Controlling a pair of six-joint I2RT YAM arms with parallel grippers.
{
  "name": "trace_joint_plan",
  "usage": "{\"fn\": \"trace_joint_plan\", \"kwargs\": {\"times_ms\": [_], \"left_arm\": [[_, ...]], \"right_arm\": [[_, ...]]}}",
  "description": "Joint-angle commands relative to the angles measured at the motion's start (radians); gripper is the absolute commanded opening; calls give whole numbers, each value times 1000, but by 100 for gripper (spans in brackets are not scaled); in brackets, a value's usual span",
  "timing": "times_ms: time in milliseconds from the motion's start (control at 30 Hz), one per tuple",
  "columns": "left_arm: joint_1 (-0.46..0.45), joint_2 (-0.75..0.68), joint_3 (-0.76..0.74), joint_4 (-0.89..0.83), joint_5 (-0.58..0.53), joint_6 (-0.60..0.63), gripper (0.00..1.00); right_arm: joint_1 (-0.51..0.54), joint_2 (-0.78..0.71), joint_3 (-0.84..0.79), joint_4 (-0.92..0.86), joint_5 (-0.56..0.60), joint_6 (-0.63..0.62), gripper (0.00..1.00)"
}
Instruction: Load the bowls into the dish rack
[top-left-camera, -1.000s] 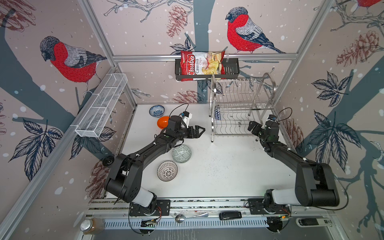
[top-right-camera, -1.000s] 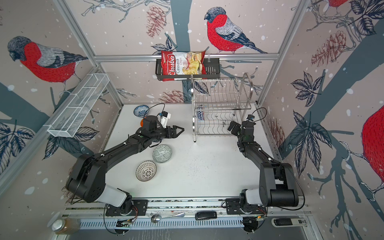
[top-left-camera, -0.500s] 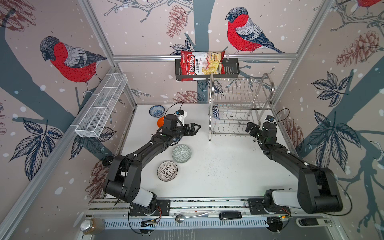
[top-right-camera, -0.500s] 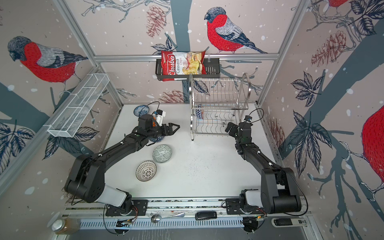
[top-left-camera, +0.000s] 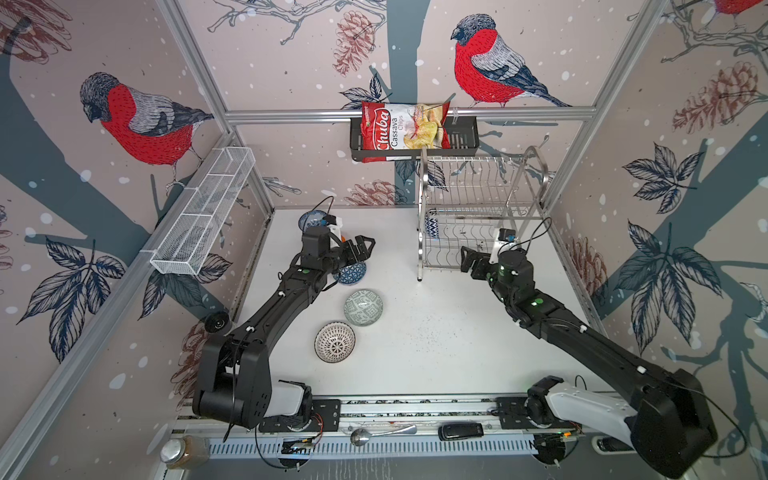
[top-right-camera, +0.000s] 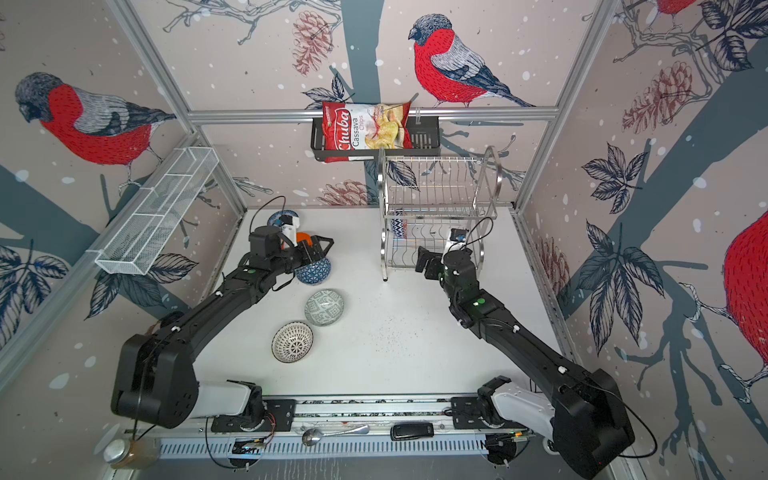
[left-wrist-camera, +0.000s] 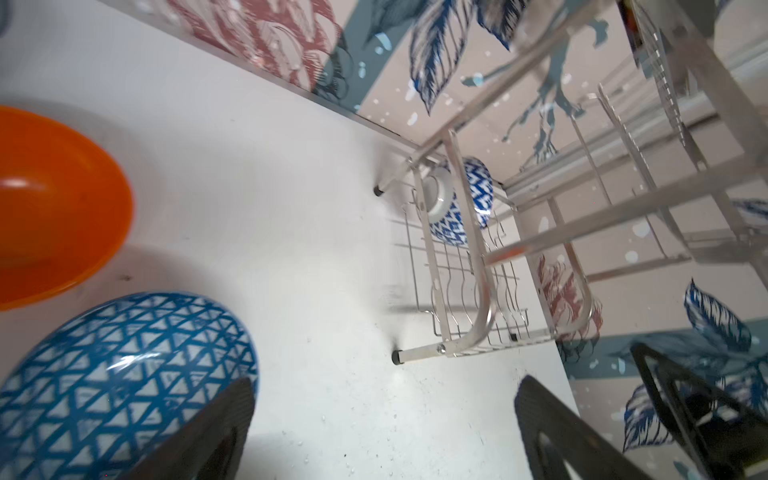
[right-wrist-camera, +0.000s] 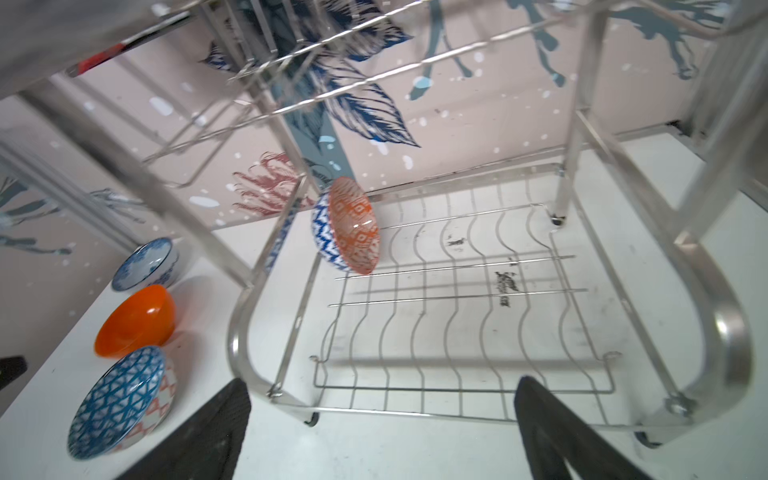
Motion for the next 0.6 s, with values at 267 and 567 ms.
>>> {"fn": "trace_joint_plan", "kwargs": {"times_ms": [267,567], "left_arm": [[318,-102,-192,69,262,-287,98],[456,-78,-302,165,365,-338,98]], "right_arm": [[351,361,299,-45,110,-120,100],[400,744,707,-146,38,-173,99]]}}
